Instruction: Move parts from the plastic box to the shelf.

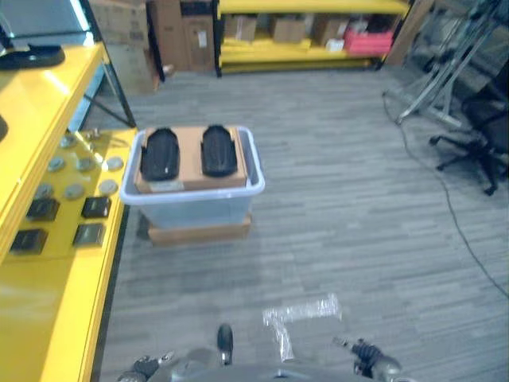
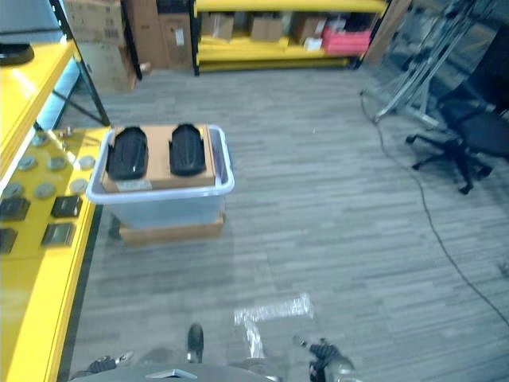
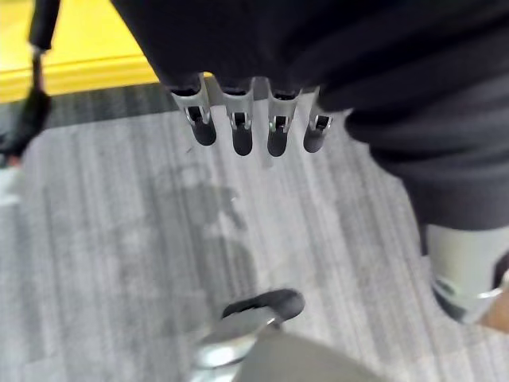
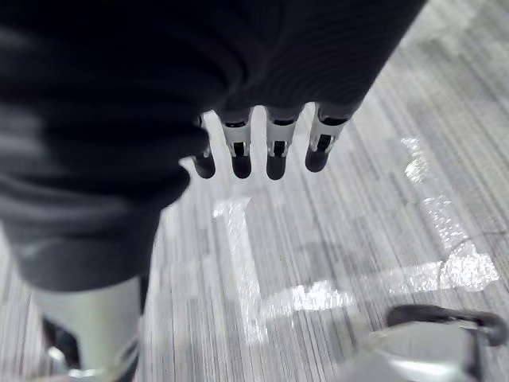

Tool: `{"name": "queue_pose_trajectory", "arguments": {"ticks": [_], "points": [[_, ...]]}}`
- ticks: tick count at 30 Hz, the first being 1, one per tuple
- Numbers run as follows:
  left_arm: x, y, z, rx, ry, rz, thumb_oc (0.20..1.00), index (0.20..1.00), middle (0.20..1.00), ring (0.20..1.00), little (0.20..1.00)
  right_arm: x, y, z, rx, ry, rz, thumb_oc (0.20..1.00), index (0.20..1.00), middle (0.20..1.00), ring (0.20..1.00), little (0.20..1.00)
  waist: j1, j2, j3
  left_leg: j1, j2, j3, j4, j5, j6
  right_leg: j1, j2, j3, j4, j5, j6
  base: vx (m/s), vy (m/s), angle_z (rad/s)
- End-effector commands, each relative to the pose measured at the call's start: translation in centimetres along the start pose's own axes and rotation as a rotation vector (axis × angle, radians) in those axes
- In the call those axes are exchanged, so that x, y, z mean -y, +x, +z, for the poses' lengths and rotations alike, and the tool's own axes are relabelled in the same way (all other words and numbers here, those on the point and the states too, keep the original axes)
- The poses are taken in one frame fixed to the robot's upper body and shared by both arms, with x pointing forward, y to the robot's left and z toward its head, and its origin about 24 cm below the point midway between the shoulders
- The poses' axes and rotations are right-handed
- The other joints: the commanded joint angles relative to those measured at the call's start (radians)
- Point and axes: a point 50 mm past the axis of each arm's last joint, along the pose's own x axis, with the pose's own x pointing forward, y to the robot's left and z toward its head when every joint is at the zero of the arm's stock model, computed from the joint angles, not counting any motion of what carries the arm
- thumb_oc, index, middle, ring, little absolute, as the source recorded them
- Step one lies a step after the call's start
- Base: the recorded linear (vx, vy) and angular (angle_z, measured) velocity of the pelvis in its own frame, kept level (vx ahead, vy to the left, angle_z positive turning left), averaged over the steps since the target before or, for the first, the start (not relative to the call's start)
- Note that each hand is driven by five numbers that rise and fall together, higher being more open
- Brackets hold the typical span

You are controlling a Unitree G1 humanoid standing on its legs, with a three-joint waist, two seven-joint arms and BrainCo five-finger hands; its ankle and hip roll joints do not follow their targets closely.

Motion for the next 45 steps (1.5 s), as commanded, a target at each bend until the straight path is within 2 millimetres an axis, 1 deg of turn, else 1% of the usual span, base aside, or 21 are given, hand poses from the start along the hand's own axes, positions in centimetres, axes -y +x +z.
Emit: {"name": "queue_pose_trajectory", "arguments": {"ticks": [1,2,6,8,11,13,20,21,26,27,28,29,31,32,34,35,36,37,38,42,45], "points": [[-1.4,0.2,4.7,0.16,-0.08,0.073,1.0,1.0,1.0,1.0,1.0,2.6,0.3,2.8,0.077,0.013,-0.082,1.0,1.0,1.0,1.0,1.0,0.028,0.03,0.04,0.036,0.094,-0.039,0.02,-0.101,-0.068,-0.012,-0.1,-0.025,-0.51,0.314,0.066,0.24,-0.112,0.39],[-1.4,0.2,4.7,0.16,-0.08,0.073,1.0,1.0,1.0,1.0,1.0,2.6,0.3,2.8,0.077,0.013,-0.082,1.0,1.0,1.0,1.0,1.0,0.027,0.031,0.042,0.04,0.096,-0.04,0.019,-0.102,-0.069,-0.006,-0.098,-0.027,-0.513,0.314,0.066,0.21,-0.115,0.51],[-1.7,0.1,6.1,0.213,-0.116,0.081,1.0,1.0,1.0,1.0,1.0,2.2,0.2,2.0,0.045,0.055,-0.079,1.0,1.0,1.0,1.0,1.0,0.011,0.005,0.051,0.077,0.107,-0.053,0.023,-0.123,-0.085,-0.014,-0.13,0.001,-0.574,0.391,0.099,0.16,-0.151,0.5],[-1.4,0.1,5.8,0.2,-0.115,0.075,1.0,1.0,1.0,1.0,1.0,2.0,0.2,1.4,0.032,0.083,-0.067,1.0,1.0,1.0,1.0,1.0,0.012,-0.003,0.052,0.09,0.116,-0.054,0.018,-0.123,-0.092,0.006,-0.137,-0.01,-0.566,0.377,0.102,0.1,-0.198,0.15],[-0.5,0.2,4.3,0.137,-0.147,0.061,1.0,1.0,1.0,1.0,1.0,2.0,0.1,1.1,0.029,0.058,-0.079,1.0,1.0,1.0,1.0,1.0,0.026,-0.01,0.028,0.097,0.133,-0.045,-0.016,-0.113,-0.108,0.049,-0.142,-0.068,-0.616,0.366,0.102,0.08,-0.228,0.27],[1.3,0.0,1.6,0.044,-0.137,0.016,1.0,1.0,1.0,1.0,1.0,3.5,0.0,1.1,0.033,0.099,-0.133,1.0,1.0,1.0,1.0,1.0,0.019,0.003,0.012,0.092,0.153,-0.058,-0.016,-0.103,-0.121,0.08,-0.12,-0.075,-0.63,0.34,0.088,0.09,-0.238,0.02],[2.6,-0.3,-0.7,-0.029,-0.036,-0.004,1.0,1.0,1.0,1.0,1.0,6.0,-0.2,3.0,0.113,0.07,-0.249,1.0,1.0,1.0,1.0,1.0,0.004,0.033,0.011,0.094,0.174,-0.07,-0.018,-0.094,-0.136,0.105,-0.092,-0.085,-0.643,0.312,0.066,0.03,-0.124,-0.04],[2.7,-0.4,-1.0,-0.036,-0.035,0.0,1.0,1.0,1.0,1.0,1.0,6.6,-0.2,3.7,0.133,0.083,-0.263,1.0,1.0,1.0,1.0,1.0,0.003,0.042,0.01,0.094,0.181,-0.074,-0.018,-0.088,-0.144,0.114,-0.082,-0.088,-0.654,0.306,0.06,0.02,-0.106,-0.16],[2.2,-0.2,0.4,0.026,-0.029,0.029,1.0,1.0,1.0,1.0,1.0,7.2,-1.4,10.0,0.414,0.009,-0.291,1.0,1.0,1.0,1.0,1.0,0.001,0.052,0.009,0.09,0.194,-0.075,-0.009,-0.086,-0.155,0.136,-0.065,-0.093,-0.676,0.293,0.052,0.01,-0.085,0.0],[2.1,-0.2,1.2,0.056,-0.032,0.036,1.0,1.0,1.0,1.0,1.0,7.2,-2.0,11.8,0.499,0.0,-0.298,1.0,1.0,1.0,1.0,1.0,-0.003,0.051,0.015,0.072,0.194,-0.071,0.027,-0.088,-0.162,0.135,-0.066,-0.095,-0.669,0.286,0.05,-0.04,-0.057,0.04],[1.9,-0.2,2.8,0.121,-0.043,0.049,1.0,1.0,1.0,1.0,1.0,7.6,-3.2,14.2,0.619,-0.003,-0.331,1.0,1.0,1.0,1.0,1.0,-0.005,0.044,0.037,0.027,0.182,-0.065,0.116,-0.085,-0.183,0.134,-0.077,-0.103,-0.654,0.276,0.043,-0.09,-0.049,0.21],[1.9,-0.2,4.5,0.179,-0.05,0.056,1.0,1.0,1.0,1.0,1.0,7.9,-4.5,16.4,0.721,0.012,-0.364,1.0,1.0,1.0,1.0,1.0,0.0,0.029,0.063,-0.03,0.159,-0.099,0.154,-0.077,-0.193,0.13,-0.09,-0.112,-0.649,0.28,0.042,-0.08,0.001,0.35],[2.2,-0.3,5.6,0.224,-0.045,0.061,1.0,1.0,1.0,1.0,1.0,8.7,-5.8,18.5,0.815,0.024,-0.421,1.0,1.0,1.0,1.0,1.0,0.007,0.038,0.071,-0.051,0.196,-0.091,0.05,-0.038,-0.183,0.116,-0.089,-0.116,-0.651,0.281,0.053,-0.01,0.064,0.38],[2.8,-0.4,5.7,0.234,-0.022,0.042,1.0,1.0,1.0,1.0,1.0,9.2,-6.5,19.7,0.857,0.017,-0.445,1.0,1.0,1.0,1.0,1.0,0.008,0.047,0.067,-0.04,0.207,-0.077,-0.001,-0.043,-0.173,0.105,-0.088,-0.118,-0.645,0.279,0.062,0.05,0.085,0.25],[3.4,-0.5,5.7,0.24,0.068,0.017,1.0,1.0,1.0,1.0,1.0,9.7,-7.3,21.8,0.908,0.012,-0.482,1.0,1.0,1.0,1.0,1.0,0.007,0.059,0.058,-0.041,0.21,-0.073,-0.029,-0.033,-0.167,0.095,-0.093,-0.115,-0.654,0.282,0.07,0.07,0.094,0.03],[3.5,-0.5,5.7,0.24,0.068,0.016,1.0,1.0,1.0,1.0,1.0,9.8,-7.4,21.8,0.909,0.012,-0.482,1.0,1.0,1.0,1.0,1.0,0.008,0.06,0.057,-0.043,0.21,-0.073,-0.029,-0.033,-0.167,0.093,-0.093,-0.115,-0.654,0.282,0.07,0.06,0.128,-0.09],[3.7,-0.5,5.6,0.253,0.145,0.0,1.0,1.0,1.0,1.0,1.0,10.2,-8.3,23.5,0.96,0.018,-0.506,1.0,1.0,1.0,1.0,1.0,0.01,0.064,0.061,-0.046,0.203,-0.061,-0.031,-0.036,-0.162,0.077,-0.102,-0.109,-0.65,0.287,0.077,0.01,0.154,0.02],[3.5,-0.5,5.9,0.275,0.223,-0.002,1.0,1.0,1.0,1.0,1.0,9.8,-9.5,25.9,1.029,0.029,-0.511,1.0,1.0,1.0,1.0,1.0,0.017,0.068,0.072,-0.053,0.195,-0.048,-0.03,-0.038,-0.156,0.052,-0.112,-0.096,-0.644,0.298,0.083,-0.06,0.25,-0.11],[2.6,-0.4,6.7,0.292,0.233,0.044,1.0,1.0,1.0,1.0,1.0,8.8,-11.2,29.0,1.128,0.017,-0.501,1.0,1.0,1.0,1.0,1.0,0.031,0.073,0.101,-0.08,0.187,-0.029,-0.03,-0.031,-0.153,0.006,-0.118,-0.068,-0.644,0.318,0.081,-0.1,0.198,-0.44],[1.6,-0.2,6.8,0.259,0.093,0.101,1.0,1.0,1.0,1.0,1.0,8.8,-14.0,33.9,1.205,0.022,-0.545,1.0,1.0,1.0,1.0,1.0,0.065,0.078,0.134,-0.147,0.186,-0.027,-0.041,-0.009,-0.165,-0.058,-0.12,-0.07,-0.675,0.353,0.081,-0.07,0.064,-0.32],[2.2,-0.4,8.3,0.3,0.056,0.091,1.0,1.0,1.0,1.0,1.0,9.6,-16.1,36.5,1.24,0.048,-0.597,1.0,1.0,1.0,1.0,1.0,0.077,0.084,0.155,-0.202,0.19,-0.041,-0.041,0.012,-0.179,-0.095,-0.118,-0.087,-0.683,0.363,0.081,-0.02,-0.002,0.42]]}}
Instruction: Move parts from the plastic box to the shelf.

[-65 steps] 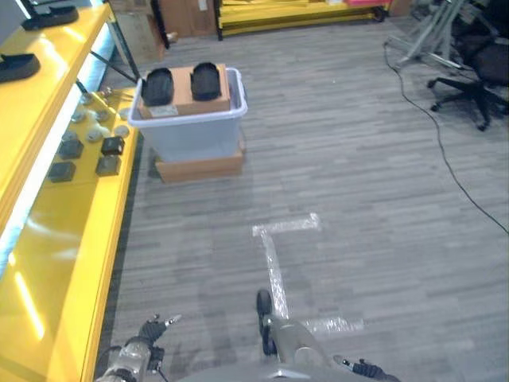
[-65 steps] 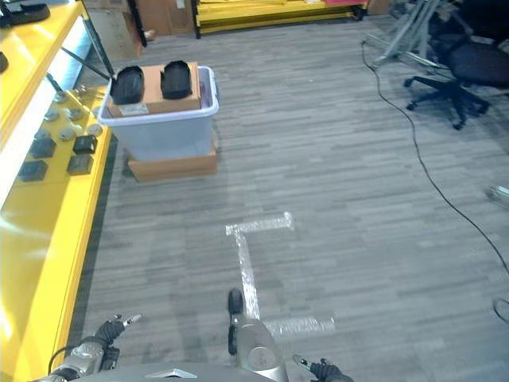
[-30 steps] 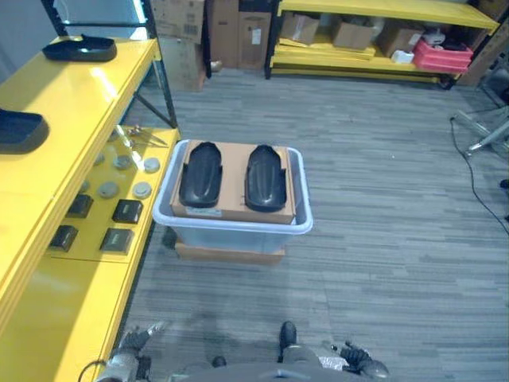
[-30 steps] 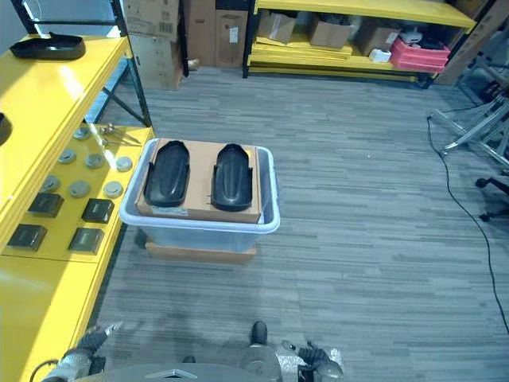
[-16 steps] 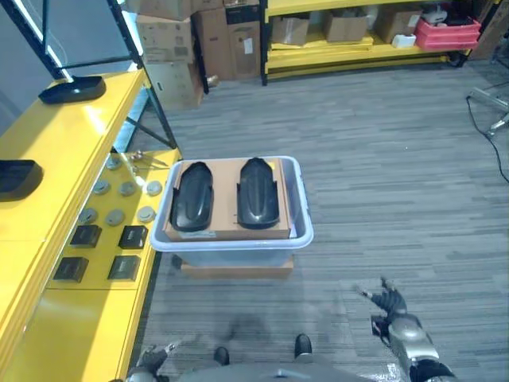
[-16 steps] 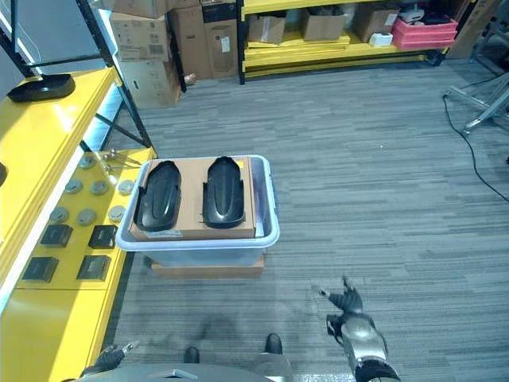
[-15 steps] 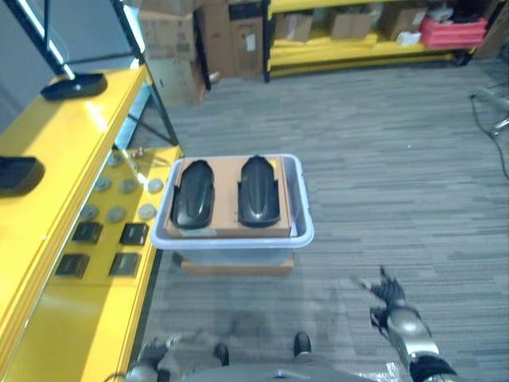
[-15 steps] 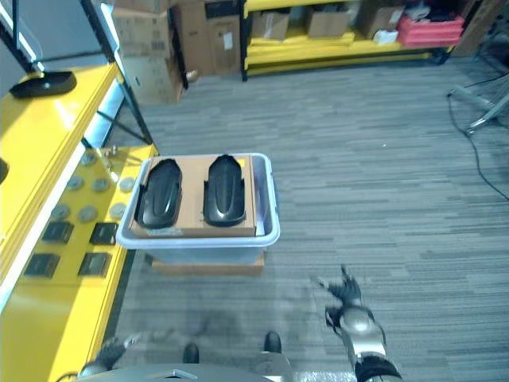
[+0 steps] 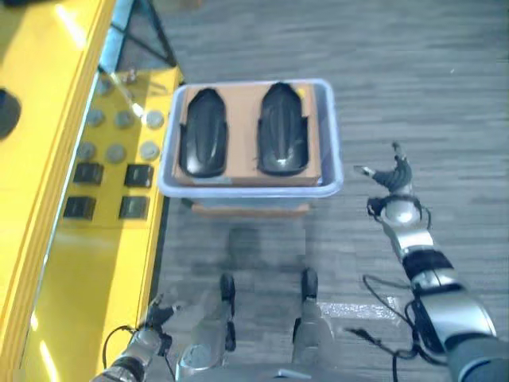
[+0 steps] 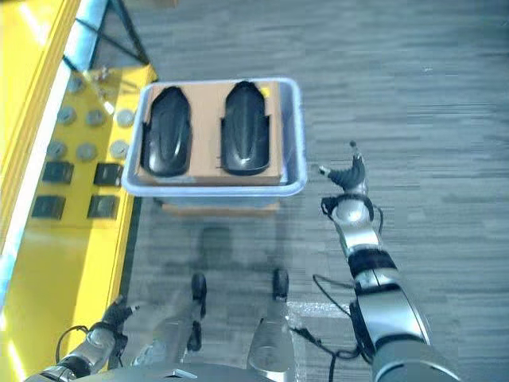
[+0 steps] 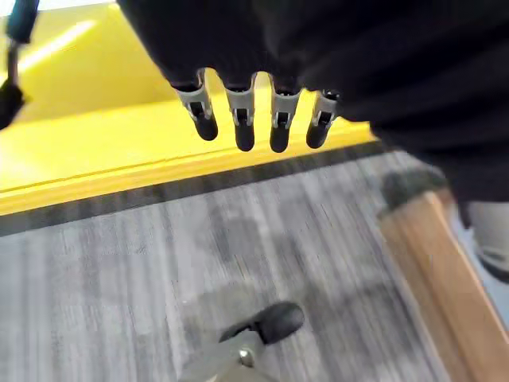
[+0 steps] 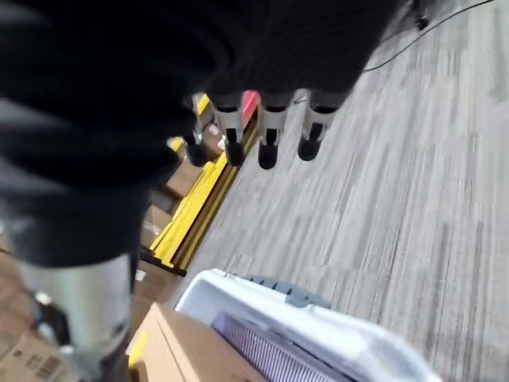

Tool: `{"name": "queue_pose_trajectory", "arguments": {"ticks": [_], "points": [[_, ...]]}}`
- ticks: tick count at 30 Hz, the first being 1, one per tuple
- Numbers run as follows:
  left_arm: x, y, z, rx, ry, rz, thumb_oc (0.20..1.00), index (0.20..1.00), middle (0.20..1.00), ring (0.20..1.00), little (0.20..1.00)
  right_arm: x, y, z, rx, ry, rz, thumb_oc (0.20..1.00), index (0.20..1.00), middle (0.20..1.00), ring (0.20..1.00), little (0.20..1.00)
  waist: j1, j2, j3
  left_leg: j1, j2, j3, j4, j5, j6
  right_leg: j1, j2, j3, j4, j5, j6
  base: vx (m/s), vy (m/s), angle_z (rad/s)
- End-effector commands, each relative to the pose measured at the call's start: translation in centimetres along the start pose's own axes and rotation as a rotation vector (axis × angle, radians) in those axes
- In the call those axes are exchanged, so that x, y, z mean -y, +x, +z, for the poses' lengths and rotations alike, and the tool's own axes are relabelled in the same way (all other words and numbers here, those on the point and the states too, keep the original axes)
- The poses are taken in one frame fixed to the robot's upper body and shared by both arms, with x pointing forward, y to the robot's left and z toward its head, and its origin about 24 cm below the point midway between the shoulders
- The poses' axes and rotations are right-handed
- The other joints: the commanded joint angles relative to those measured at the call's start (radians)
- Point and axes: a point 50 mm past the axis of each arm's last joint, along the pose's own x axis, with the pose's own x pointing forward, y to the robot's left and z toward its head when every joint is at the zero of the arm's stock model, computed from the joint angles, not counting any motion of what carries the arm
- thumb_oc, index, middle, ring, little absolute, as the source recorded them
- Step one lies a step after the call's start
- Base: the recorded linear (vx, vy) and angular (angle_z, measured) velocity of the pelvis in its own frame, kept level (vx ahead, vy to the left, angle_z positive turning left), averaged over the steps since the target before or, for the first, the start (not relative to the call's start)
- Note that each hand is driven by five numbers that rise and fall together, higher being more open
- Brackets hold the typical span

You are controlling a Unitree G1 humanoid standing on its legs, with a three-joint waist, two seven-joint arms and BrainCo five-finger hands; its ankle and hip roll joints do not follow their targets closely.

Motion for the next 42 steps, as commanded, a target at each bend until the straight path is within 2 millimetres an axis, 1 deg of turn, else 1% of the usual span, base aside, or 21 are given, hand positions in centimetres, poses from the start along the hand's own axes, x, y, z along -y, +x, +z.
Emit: {"name": "queue_pose_trajectory", "arguments": {"ticks": [1,5,8,10,11,13,14,16,19,21,24,27,28,29,33,34,36,37,38,40,42], "points": [[1.0,0.0,0.5,0.006,0.005,-0.008,1.0,1.0,1.0,1.0,1.0,2.2,1.5,3.0,0.105,-0.015,-0.1,1.0,1.0,1.0,1.0,1.0,0.024,0.006,-0.003,0.02,0.077,-0.031,-0.009,-0.024,-0.077,0.089,0.024,-0.019,0.012,-0.073,0.017,-0.01,-0.003,0.53],[2.2,0.0,3.2,0.11,0.039,-0.045,1.0,1.0,1.0,1.0,1.0,4.7,3.5,7.0,0.174,-0.024,-0.2,1.0,1.0,1.0,1.0,1.0,0.038,0.015,0.021,-0.044,0.071,-0.055,-0.009,-0.006,-0.088,0.046,0.019,-0.039,0.004,-0.059,0.023,-0.01,-0.008,0.2],[2.9,-0.1,4.2,0.151,0.075,-0.077,1.0,1.0,1.0,1.0,1.0,5.6,4.0,9.5,0.233,0.008,-0.251,1.0,1.0,1.0,1.0,1.0,0.046,0.012,0.026,-0.074,0.068,-0.058,-0.009,0.0,-0.091,0.019,0.019,-0.038,0.003,-0.054,0.029,0.03,0.004,0.09],[3.1,-0.1,4.4,0.159,0.079,-0.081,1.0,1.0,1.0,1.0,1.0,5.6,4.1,10.0,0.248,0.015,-0.26,1.0,1.0,1.0,1.0,1.0,0.047,0.012,0.026,-0.084,0.067,-0.061,-0.009,0.001,-0.091,0.008,0.018,-0.034,0.003,-0.053,0.031,0.03,0.007,0.06],[3.2,-0.1,4.9,0.171,0.092,-0.082,1.0,1.0,1.0,1.0,1.0,5.9,4.1,11.9,0.31,0.036,-0.287,1.0,1.0,1.0,1.0,1.0,0.05,0.009,0.026,-0.094,0.063,-0.066,-0.009,0.004,-0.091,0.0,0.018,-0.029,0.003,-0.052,0.032,0.05,0.011,0.06],[3.2,0.0,5.1,0.174,0.09,-0.079,1.0,1.0,1.0,1.0,1.0,5.8,4.0,12.4,0.324,0.044,-0.287,1.0,1.0,1.0,1.0,1.0,0.05,0.009,0.026,-0.098,0.063,-0.067,-0.009,0.005,-0.091,-0.004,0.017,-0.028,0.003,-0.051,0.032,0.04,0.011,0.06],[3.2,0.0,5.3,0.18,0.091,-0.073,1.0,1.0,1.0,1.0,1.0,5.9,4.0,13.3,0.355,0.04,-0.302,1.0,1.0,1.0,1.0,1.0,0.052,0.008,0.024,-0.103,0.06,-0.072,-0.009,0.005,-0.091,-0.005,0.017,-0.03,0.003,-0.051,0.032,0.04,0.001,0.02],[3.0,0.1,5.6,0.187,0.083,-0.061,1.0,1.0,1.0,1.0,1.0,6.1,4.0,14.1,0.38,0.048,-0.303,1.0,1.0,1.0,1.0,1.0,0.055,0.007,0.026,-0.105,0.058,-0.075,-0.009,0.006,-0.09,-0.004,0.014,-0.035,0.003,-0.051,0.034,0.04,-0.003,0.01],[2.5,0.2,6.0,0.201,0.078,-0.048,1.0,1.0,1.0,1.0,1.0,6.0,4.0,14.7,0.395,0.042,-0.285,1.0,1.0,1.0,1.0,1.0,0.059,0.008,0.029,-0.112,0.054,-0.084,-0.009,0.009,-0.09,-0.007,0.011,-0.041,0.003,-0.05,0.035,0.0,0.0,0.0],[2.4,0.3,6.2,0.203,0.075,-0.044,1.0,1.0,1.0,1.0,1.0,5.9,4.1,14.8,0.393,0.033,-0.275,1.0,1.0,1.0,1.0,1.0,0.06,0.007,0.03,-0.114,0.053,-0.087,-0.009,0.011,-0.09,-0.009,0.009,-0.042,0.003,-0.048,0.036,0.0,0.0,0.0],[2.1,0.4,6.7,0.217,0.073,-0.041,1.0,1.0,1.0,1.0,1.0,5.1,4.3,14.4,0.365,0.003,-0.217,1.0,1.0,1.0,1.0,1.0,0.067,0.005,0.036,-0.126,0.052,-0.091,-0.009,0.016,-0.09,-0.018,0.01,-0.044,0.003,-0.045,0.036,0.0,0.0,0.0],[2.4,0.3,7.1,0.231,0.075,-0.057,1.0,1.0,1.0,1.0,1.0,4.1,4.4,12.7,0.294,-0.006,-0.169,1.0,1.0,1.0,1.0,1.0,0.072,0.006,0.044,-0.131,0.049,-0.095,-0.009,0.02,-0.089,-0.019,0.01,-0.047,0.003,-0.044,0.036,0.0,-0.002,0.01],[2.5,0.3,7.3,0.239,0.084,-0.065,1.0,1.0,1.0,1.0,1.0,3.7,4.6,11.6,0.254,-0.069,-0.14,1.0,1.0,1.0,1.0,1.0,0.073,0.005,0.048,-0.134,0.049,-0.096,-0.009,0.021,-0.089,-0.021,0.009,-0.048,0.003,-0.042,0.036,0.0,-0.005,0.04],[2.6,0.3,7.5,0.247,0.089,-0.07,1.0,1.0,1.0,1.0,1.0,3.7,4.6,11.4,0.24,-0.078,-0.137,1.0,1.0,1.0,1.0,1.0,0.075,0.006,0.051,-0.136,0.048,-0.098,-0.009,0.022,-0.089,-0.022,0.009,-0.049,0.003,-0.042,0.037,-0.01,-0.001,0.04],[3.1,0.1,8.3,0.278,0.11,-0.093,1.0,1.0,1.0,1.0,1.0,3.3,4.7,8.8,0.125,-0.161,-0.099,1.0,1.0,1.0,1.0,1.0,0.083,0.011,0.061,-0.148,0.044,-0.101,-0.009,0.027,-0.089,-0.032,0.008,-0.051,0.003,-0.038,0.038,-0.01,0.001,0.05],[3.1,0.1,8.3,0.279,0.11,-0.093,1.0,1.0,1.0,1.0,1.0,3.3,4.7,8.8,0.125,-0.161,-0.099,1.0,1.0,1.0,1.0,1.0,0.083,0.011,0.061,-0.149,0.044,-0.101,-0.009,0.027,-0.089,-0.032,0.008,-0.051,0.003,-0.038,0.038,-0.01,0.0,0.1],[3.4,0.0,9.2,0.31,0.114,-0.113,1.0,1.0,1.0,1.0,1.0,3.4,4.5,5.6,-0.001,-0.22,-0.053,1.0,1.0,1.0,1.0,1.0,0.089,0.019,0.072,-0.155,0.04,-0.105,-0.009,0.032,-0.088,-0.036,0.005,-0.054,0.003,-0.034,0.04,-0.01,0.002,0.07],[3.5,-0.1,9.3,0.313,0.116,-0.117,1.0,1.0,1.0,1.0,1.0,3.6,4.5,5.1,-0.024,-0.221,-0.05,0.517,0.517,0.517,0.517,0.517,0.09,0.021,0.073,-0.157,0.039,-0.106,-0.009,0.033,-0.088,-0.037,0.004,-0.056,0.003,-0.034,0.04,0.0,0.0,0.0],[3.5,-0.1,9.3,0.315,0.115,-0.12,1.0,1.0,1.0,1.0,1.0,3.8,4.4,4.5,-0.053,-0.229,-0.04,0.2,0.2,0.2,0.2,0.2,0.092,0.024,0.074,-0.157,0.038,-0.108,-0.009,0.034,-0.088,-0.036,0.004,-0.057,0.003,-0.035,0.04,0.0,0.0,0.0],[3.6,-0.1,9.3,0.316,0.115,-0.129,1.0,1.0,1.0,1.0,1.0,4.2,4.2,3.2,-0.099,-0.246,-0.038,0.2,0.2,0.2,0.2,0.2,0.095,0.027,0.076,-0.159,0.036,-0.11,-0.009,0.035,-0.087,-0.036,0.001,-0.06,0.003,-0.035,0.041,0.0,0.0,0.0],[3.5,-0.1,9.3,0.314,0.117,-0.129,1.0,1.0,1.0,1.0,1.0,4.3,4.0,2.6,-0.116,-0.227,-0.04,0.2,0.2,0.2,0.2,0.2,0.096,0.029,0.075,-0.159,0.034,-0.112,-0.009,0.035,-0.086,-0.035,0.0,-0.061,0.003,-0.035,0.042,0.0,0.0,0.0]]}}
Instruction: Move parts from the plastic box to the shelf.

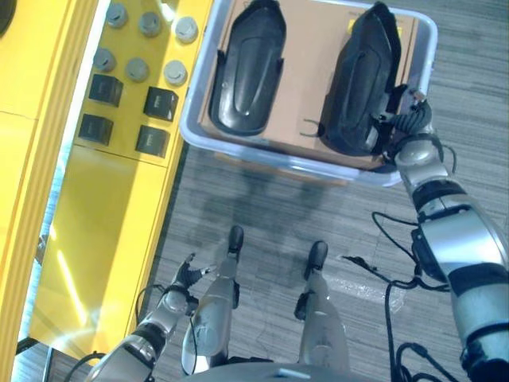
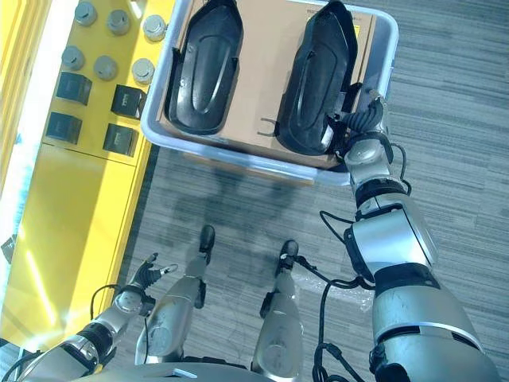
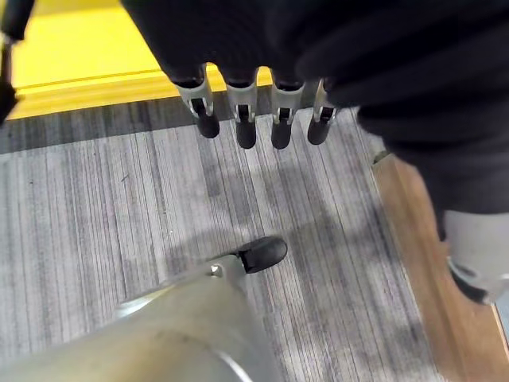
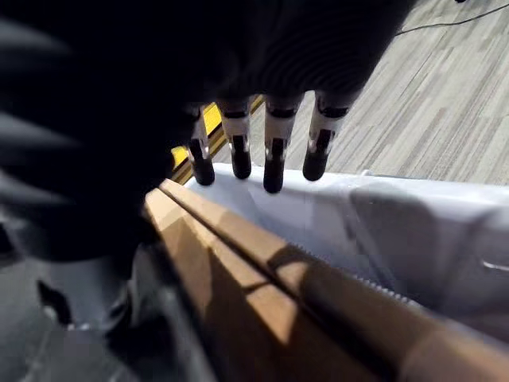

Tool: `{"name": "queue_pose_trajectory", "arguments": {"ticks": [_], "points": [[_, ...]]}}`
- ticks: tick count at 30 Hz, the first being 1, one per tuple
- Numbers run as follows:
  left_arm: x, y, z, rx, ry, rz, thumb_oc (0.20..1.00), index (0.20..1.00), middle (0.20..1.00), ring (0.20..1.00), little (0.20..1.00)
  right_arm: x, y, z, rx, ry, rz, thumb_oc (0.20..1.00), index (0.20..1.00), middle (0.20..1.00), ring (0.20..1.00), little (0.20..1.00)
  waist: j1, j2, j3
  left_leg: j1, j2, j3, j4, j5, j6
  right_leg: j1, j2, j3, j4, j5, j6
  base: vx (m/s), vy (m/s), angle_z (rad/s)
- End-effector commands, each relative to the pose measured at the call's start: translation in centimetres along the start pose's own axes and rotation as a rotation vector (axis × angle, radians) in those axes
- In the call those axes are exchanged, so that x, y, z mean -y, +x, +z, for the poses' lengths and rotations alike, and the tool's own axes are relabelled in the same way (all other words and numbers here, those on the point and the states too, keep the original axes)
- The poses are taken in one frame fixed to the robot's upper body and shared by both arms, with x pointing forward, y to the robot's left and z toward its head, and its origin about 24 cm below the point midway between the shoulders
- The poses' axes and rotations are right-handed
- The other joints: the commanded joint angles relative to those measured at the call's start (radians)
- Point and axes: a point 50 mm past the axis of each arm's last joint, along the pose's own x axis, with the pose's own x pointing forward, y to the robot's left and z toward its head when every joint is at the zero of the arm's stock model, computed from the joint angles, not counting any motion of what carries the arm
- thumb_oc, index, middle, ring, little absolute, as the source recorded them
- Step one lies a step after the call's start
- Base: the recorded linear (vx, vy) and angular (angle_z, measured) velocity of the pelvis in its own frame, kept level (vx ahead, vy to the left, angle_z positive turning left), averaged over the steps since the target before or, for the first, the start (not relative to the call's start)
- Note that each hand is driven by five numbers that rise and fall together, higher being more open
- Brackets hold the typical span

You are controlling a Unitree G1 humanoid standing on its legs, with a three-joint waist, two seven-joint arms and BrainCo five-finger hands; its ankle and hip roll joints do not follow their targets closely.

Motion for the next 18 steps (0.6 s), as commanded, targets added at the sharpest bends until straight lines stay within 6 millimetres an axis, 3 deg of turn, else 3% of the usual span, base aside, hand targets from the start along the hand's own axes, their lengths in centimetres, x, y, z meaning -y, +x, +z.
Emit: {"name": "queue_pose_trajectory", "arguments": {"ticks": [1,5,7,13,18], "points": [[-0.2,0.5,0.9,0.012,0.047,-0.016,1.0,1.0,1.0,1.0,1.0,1.5,-0.2,-3.1,-0.1,-0.083,-0.009,0.2,0.2,0.2,0.2,0.2,0.027,0.001,-0.02,-0.034,0.009,-0.023,-0.009,-0.012,-0.064,0.028,-0.035,0.022,-0.004,-0.065,0.058,0.0,0.0,0.0],[-0.4,0.4,0.3,-0.009,0.038,-0.007,1.0,1.0,1.0,1.0,1.0,0.2,-0.9,-4.0,-0.095,-0.053,0.025,0.2,0.2,0.2,0.2,0.2,0.017,-0.005,-0.02,-0.022,0.009,-0.021,-0.009,-0.016,-0.062,0.038,-0.035,0.024,-0.004,-0.068,0.057,0.0,0.0,0.0],[-0.7,0.5,0.8,0.014,-0.025,0.034,1.0,1.0,1.0,1.0,1.0,-1.3,-1.8,-4.8,-0.101,0.127,0.036,0.2,0.2,0.2,0.2,0.2,0.012,-0.008,-0.019,-0.014,0.009,-0.022,-0.009,-0.018,-0.062,0.046,-0.035,0.021,-0.004,-0.071,0.056,0.0,-0.016,0.01],[-1.0,0.1,0.0,-0.001,-0.082,0.07,1.0,1.0,1.0,1.0,1.0,-1.8,-3.1,-5.5,-0.027,0.117,0.025,0.2,0.2,0.2,0.2,0.2,-0.005,-0.027,-0.03,0.007,0.016,-0.019,-0.009,-0.025,-0.062,0.067,-0.031,0.019,-0.004,-0.079,0.055,0.0,-0.011,0.01],[-2.0,-0.2,1.7,0.103,-0.223,0.095,1.0,1.0,1.0,1.0,1.0,-1.1,-4.7,-6.2,0.049,0.194,-0.019,0.2,0.2,0.2,0.2,0.2,-0.021,-0.042,-0.058,0.054,0.025,-0.007,-0.009,-0.04,-0.06,0.111,-0.032,0.013,-0.004,-0.093,0.055,0.0,-0.003,-0.01]]}}
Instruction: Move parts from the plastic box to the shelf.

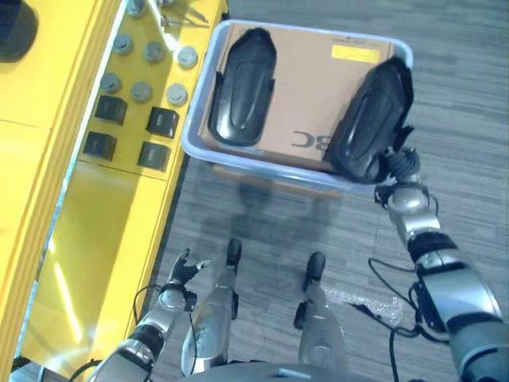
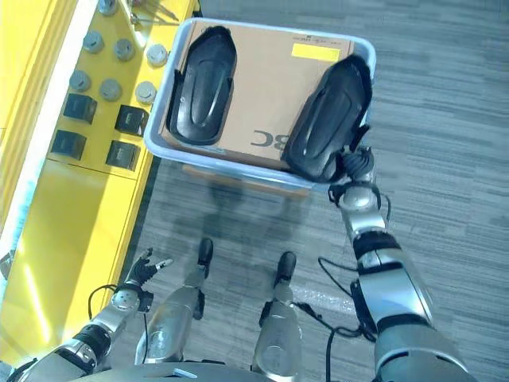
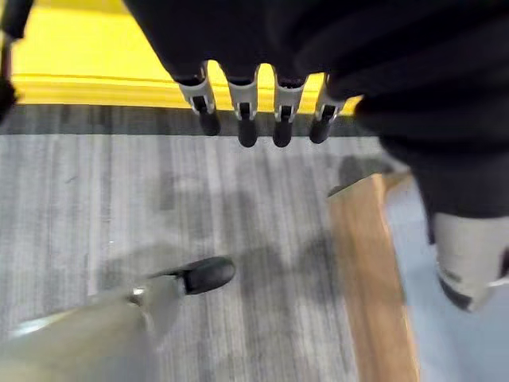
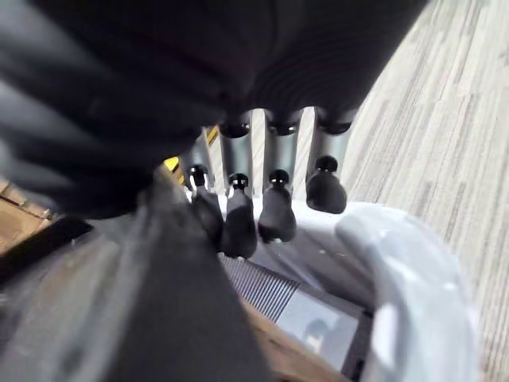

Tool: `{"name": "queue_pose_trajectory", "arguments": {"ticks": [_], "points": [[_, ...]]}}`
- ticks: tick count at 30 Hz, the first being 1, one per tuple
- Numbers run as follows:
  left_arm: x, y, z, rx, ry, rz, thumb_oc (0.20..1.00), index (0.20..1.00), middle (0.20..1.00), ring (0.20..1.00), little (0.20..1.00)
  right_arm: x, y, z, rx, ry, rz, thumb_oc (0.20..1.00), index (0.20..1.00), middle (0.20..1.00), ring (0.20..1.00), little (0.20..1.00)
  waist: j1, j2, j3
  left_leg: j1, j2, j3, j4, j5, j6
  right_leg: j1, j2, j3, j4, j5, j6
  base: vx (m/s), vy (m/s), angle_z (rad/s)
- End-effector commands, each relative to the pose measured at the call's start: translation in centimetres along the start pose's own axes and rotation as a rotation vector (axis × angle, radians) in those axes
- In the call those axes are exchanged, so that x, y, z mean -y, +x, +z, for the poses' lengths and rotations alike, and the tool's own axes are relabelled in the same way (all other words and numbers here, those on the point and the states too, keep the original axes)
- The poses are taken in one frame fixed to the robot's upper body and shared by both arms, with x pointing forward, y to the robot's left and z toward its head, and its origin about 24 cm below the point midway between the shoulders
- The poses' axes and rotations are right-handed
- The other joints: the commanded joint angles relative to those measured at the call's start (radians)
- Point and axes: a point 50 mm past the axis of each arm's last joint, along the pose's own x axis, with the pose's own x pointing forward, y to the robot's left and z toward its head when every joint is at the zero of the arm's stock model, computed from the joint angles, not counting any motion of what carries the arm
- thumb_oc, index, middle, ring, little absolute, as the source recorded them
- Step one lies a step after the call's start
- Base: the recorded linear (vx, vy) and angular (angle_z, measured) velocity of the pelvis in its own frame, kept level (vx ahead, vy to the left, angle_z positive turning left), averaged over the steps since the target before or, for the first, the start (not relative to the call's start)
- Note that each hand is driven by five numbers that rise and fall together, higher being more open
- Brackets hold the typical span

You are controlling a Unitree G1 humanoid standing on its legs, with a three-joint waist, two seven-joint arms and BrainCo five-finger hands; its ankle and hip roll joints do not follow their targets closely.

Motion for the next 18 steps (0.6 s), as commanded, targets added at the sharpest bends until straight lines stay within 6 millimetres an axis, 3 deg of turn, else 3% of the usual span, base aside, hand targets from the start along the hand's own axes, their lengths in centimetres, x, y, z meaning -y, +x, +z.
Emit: {"name": "queue_pose_trajectory", "arguments": {"ticks": [1,6,7,10,13,18], "points": [[-1.3,0.4,0.9,0.041,-0.108,0.05,1.0,1.0,1.0,1.0,1.0,1.3,0.2,2.3,0.146,0.01,-0.075,0.2,0.2,0.2,0.2,0.2,0.005,-0.038,-0.026,-0.004,0.025,-0.002,-0.009,-0.044,-0.056,0.05,-0.034,0.012,-0.004,-0.098,0.052,0.04,-0.02,-0.09],[-3.8,-0.6,6.0,0.306,-0.248,0.036,1.0,1.0,1.0,1.0,1.0,3.6,-2.3,3.7,0.349,-0.123,-0.083,0.2,0.2,0.2,0.2,0.2,-0.016,-0.065,-0.11,0.124,0.032,0.024,-0.009,-0.081,-0.048,0.174,-0.043,0.001,0.003,-0.135,0.057,0.1,-0.023,-0.05],[-4.7,-0.9,7.8,0.377,-0.313,0.009,1.0,1.0,1.0,1.0,1.0,4.4,-2.7,5.6,0.459,-0.232,-0.074,0.2,0.2,0.2,0.2,0.2,-0.026,-0.074,-0.143,0.172,0.038,0.035,-0.009,-0.093,-0.047,0.214,-0.045,0.002,0.013,-0.152,0.058,0.13,-0.023,-0.07],[-5.1,-1.8,9.8,0.45,-0.425,-0.063,1.0,1.0,1.0,1.0,1.0,5.8,-3.4,8.2,0.592,-0.423,-0.059,0.2,0.2,0.2,0.2,0.2,-0.04,-0.081,-0.191,0.252,0.042,0.05,-0.009,-0.118,-0.042,0.29,-0.048,0.004,0.013,-0.172,0.059,0.11,-0.013,-0.23],[-3.8,-3.0,12.6,0.512,-0.589,-0.262,1.0,1.0,1.0,1.0,1.0,6.6,-5.1,12.1,0.798,-0.618,-0.041,0.2,0.2,0.2,0.2,0.2,-0.067,-0.092,-0.267,0.324,0.053,0.069,-0.009,-0.134,-0.038,0.336,-0.036,0.025,0.026,-0.191,0.054,0.08,-0.032,-0.14],[-1.2,-3.2,14.6,0.509,-0.692,-0.451,1.0,1.0,1.0,1.0,1.0,5.0,-6.2,14.0,0.916,-0.686,0.002,0.2,0.2,0.2,0.2,0.2,-0.088,-0.105,-0.313,0.373,0.068,0.097,-0.009,-0.155,-0.035,0.363,-0.019,0.054,0.023,-0.202,0.049,0.02,-0.049,-0.28]]}}
